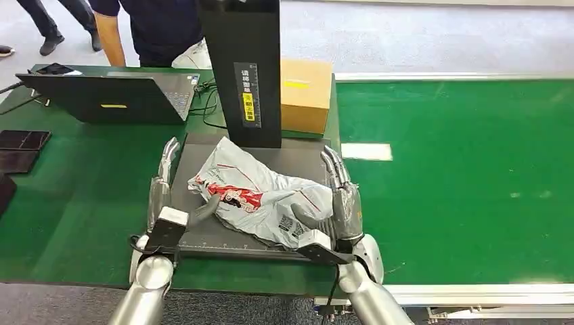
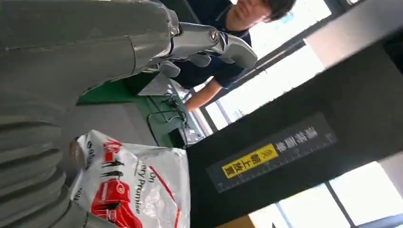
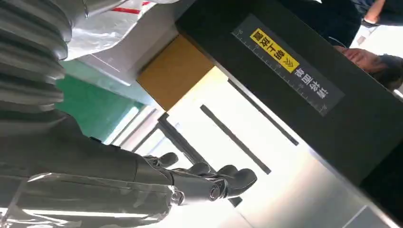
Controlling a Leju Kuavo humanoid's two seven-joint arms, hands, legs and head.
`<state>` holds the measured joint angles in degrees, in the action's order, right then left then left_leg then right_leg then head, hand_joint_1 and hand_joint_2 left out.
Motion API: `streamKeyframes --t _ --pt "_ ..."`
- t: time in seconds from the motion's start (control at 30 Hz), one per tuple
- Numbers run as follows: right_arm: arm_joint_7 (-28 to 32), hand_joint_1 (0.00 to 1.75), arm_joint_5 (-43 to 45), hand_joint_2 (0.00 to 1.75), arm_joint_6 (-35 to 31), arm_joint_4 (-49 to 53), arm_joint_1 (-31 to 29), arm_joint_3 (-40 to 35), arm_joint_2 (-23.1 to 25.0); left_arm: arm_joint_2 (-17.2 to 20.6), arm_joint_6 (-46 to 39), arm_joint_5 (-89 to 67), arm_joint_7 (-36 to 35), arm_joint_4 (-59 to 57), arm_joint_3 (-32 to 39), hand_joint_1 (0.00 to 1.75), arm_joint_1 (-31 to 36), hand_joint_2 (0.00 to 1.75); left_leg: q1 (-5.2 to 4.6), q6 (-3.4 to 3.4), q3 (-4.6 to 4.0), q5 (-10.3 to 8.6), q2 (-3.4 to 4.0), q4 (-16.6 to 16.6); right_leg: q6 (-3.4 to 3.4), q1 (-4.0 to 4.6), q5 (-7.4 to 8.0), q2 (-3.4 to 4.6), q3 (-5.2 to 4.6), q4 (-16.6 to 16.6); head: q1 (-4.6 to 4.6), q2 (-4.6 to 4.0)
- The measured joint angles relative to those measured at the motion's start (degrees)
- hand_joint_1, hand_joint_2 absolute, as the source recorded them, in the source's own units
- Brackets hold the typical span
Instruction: Moved the parcel from conveyor to table for the left to box.
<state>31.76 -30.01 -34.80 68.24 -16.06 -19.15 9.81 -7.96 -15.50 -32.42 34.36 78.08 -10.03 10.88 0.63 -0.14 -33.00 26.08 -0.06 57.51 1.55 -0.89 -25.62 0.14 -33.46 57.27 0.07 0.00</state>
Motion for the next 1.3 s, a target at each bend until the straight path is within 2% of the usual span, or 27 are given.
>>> streamKeyframes --t 0.23,0.43,0.73,1.1,1.13,1.17,1.3 --pt "1.8 0.0 4.6 1.75 1.8 4.6 4.0 1.0 -1.0 1.6 3.6 -4.3 -1.3 1.1 -3.0 0.0 2.2 1.75 0.0 0.0 0.01 0.0 0.0 0.0 0.0 0.0 0.0 0.0 -0.01 0.0 0.0 0.0" --pt "2.6 0.0 6.2 1.75 3.9 8.6 6.9 2.9 -1.2 3.5 10.5 -6.6 -1.4 -1.3 -6.3 0.0 6.3 1.75 0.0 0.0 0.0 -0.01 0.0 0.0 0.0 0.01 0.0 0.0 -0.02 0.0 0.0 0.0" --pt "3.7 0.0 7.2 1.75 5.7 11.5 8.9 5.6 -1.4 5.6 19.2 -11.7 -4.7 -12.9 -12.1 0.0 14.8 1.75 0.0 0.0 0.01 -0.01 0.02 0.0 -0.01 0.0 0.02 0.02 -0.01 0.0 0.0 0.0" --pt "4.7 0.0 8.1 1.75 6.5 11.9 10.4 7.9 -1.4 6.7 21.3 -14.5 -6.8 -32.4 -18.6 0.0 26.0 1.75 0.0 -0.01 0.02 -0.01 0.01 0.0 -0.01 0.0 0.02 0.02 -0.01 0.0 -0.02 0.0" --pt "4.7 0.0 8.1 1.75 6.5 12.1 10.5 8.1 -1.4 6.6 21.3 -15.1 -7.7 -33.9 -19.3 0.07 27.0 1.75 0.0 -0.01 0.01 -0.01 0.01 0.0 -0.01 0.01 0.02 0.02 -0.01 0.0 0.04 0.0" --pt "4.7 0.0 8.1 1.75 6.5 12.2 10.5 8.2 -1.4 6.6 21.3 -15.7 -8.7 -35.4 -19.7 1.75 27.7 1.75 0.0 -0.01 0.03 -0.01 0.01 0.0 -0.01 0.0 0.02 0.02 0.0 0.0 0.0 0.0" --pt "4.7 0.0 8.1 1.75 6.6 12.6 10.9 8.3 -1.4 6.5 20.6 -17.2 -10.8 -39.5 -21.3 1.75 29.7 1.75 0.0 -0.01 0.03 -0.01 0.02 0.0 -0.01 0.0 0.02 0.02 0.02 0.0 0.0 0.0"
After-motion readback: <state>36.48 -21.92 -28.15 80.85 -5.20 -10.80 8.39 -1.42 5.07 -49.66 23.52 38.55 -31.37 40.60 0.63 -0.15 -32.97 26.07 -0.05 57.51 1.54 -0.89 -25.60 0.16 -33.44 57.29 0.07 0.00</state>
